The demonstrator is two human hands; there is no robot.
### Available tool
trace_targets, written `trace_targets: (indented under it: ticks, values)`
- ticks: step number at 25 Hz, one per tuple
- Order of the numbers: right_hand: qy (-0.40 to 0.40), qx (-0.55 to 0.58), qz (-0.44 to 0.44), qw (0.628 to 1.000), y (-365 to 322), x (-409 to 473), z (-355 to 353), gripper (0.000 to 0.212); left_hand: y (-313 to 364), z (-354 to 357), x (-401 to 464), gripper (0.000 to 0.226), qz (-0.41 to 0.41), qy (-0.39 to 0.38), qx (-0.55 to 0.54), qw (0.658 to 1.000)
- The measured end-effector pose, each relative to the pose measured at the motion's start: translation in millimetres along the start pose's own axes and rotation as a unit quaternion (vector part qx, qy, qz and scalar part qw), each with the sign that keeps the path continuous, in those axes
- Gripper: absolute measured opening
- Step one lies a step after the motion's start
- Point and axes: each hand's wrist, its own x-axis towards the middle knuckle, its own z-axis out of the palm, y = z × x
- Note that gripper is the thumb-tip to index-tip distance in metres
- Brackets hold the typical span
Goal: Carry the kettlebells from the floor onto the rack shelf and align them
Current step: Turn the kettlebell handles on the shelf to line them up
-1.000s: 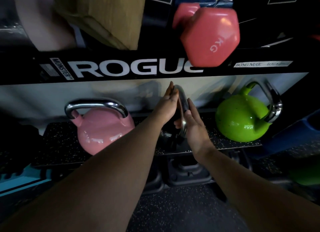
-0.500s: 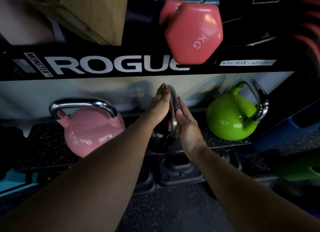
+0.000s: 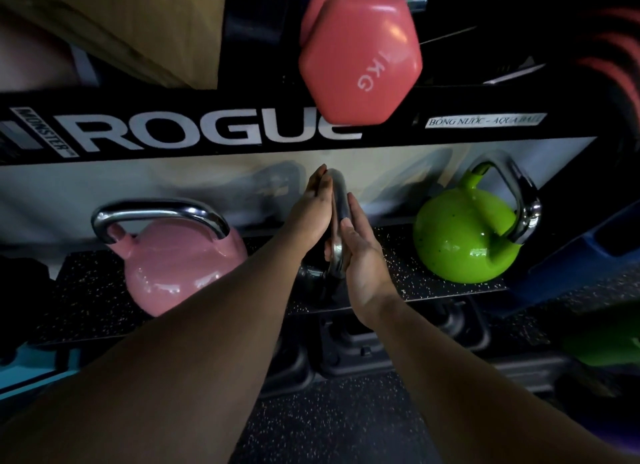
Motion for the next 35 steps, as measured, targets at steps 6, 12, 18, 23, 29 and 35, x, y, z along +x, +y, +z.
trace_targets:
  ticks: [6,12,18,23,29,35]
  values:
    - [0.000,0.044,-0.001,0.999,-2.2,-0.4,0.3,0.046,-2.7,0.2,-3.0,0.056,0.019,-0.014,-0.011,1.000]
    - [-0.005,0.051,-0.003,0.999,-0.3,4.5,-1.6,0.049,-1.3,2.9,-6.5,0.056,0.017,0.000,-0.009,1.000]
    - [-0.007,0.045,-0.004,0.999,-4.2,6.9,-7.8,0.048,-0.9,6.0,-7.2,0.052,0.006,0.022,0.006,1.000]
    - [0.004,-0.072,0.010,0.997,-17.5,-2.2,-5.2,0.048,-1.3,-0.3,-13.3,0.053,0.007,-0.004,0.037,0.999]
    - [0.123,-0.483,-0.180,0.848,-40.1,-6.2,9.7,0.050,-22.3,-36.0,-60.4,0.023,0.197,0.196,0.178,0.944]
    - [-0.002,-0.543,-0.221,0.810,-25.6,5.5,100.6,0.049,-44.1,-129.5,-82.2,0.023,0.139,0.464,0.155,0.861]
